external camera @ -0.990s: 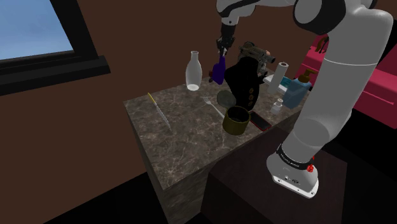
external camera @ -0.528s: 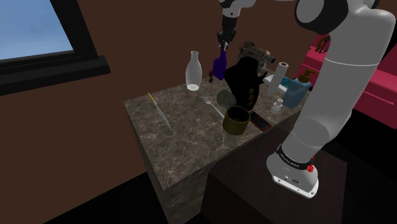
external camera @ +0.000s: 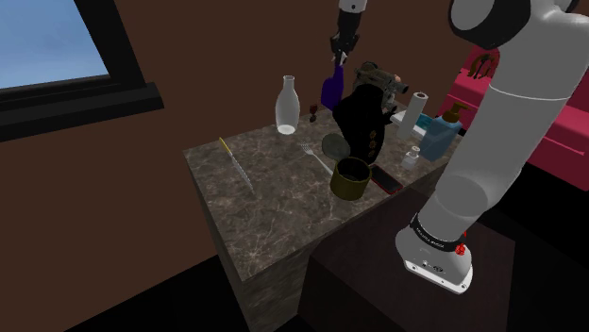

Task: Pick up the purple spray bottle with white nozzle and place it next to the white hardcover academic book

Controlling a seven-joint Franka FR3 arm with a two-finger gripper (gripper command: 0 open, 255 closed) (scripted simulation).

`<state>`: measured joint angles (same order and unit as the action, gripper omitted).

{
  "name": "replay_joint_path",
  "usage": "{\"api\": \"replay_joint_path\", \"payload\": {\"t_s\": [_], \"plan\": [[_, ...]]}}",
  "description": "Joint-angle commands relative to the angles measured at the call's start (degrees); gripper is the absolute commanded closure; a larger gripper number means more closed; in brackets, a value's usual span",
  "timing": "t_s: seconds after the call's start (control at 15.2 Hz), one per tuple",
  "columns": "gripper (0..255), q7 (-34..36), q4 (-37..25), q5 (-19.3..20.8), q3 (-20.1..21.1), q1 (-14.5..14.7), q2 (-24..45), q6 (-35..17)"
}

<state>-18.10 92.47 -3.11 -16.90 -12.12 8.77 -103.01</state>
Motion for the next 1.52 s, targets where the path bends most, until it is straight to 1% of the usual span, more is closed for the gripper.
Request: {"api": "replay_joint_path", "payload": {"t_s": [0.0,0.33,0.73,1.12,1.45], "plan": [[255,-1.07,2.10,0.81,-0.62,-0.52,-3.13,0.92],[255,-4.21,5.52,2.77,-2.36,-2.19,-9.82,3.90],[255,-8.52,7.06,5.07,-4.67,-4.48,-16.40,8.53],[255,-13.60,5.91,7.15,-7.36,-6.91,-21.16,13.98],[255,-18.58,2.92,8.61,-10.09,-8.88,-23.53,18.91]]}}
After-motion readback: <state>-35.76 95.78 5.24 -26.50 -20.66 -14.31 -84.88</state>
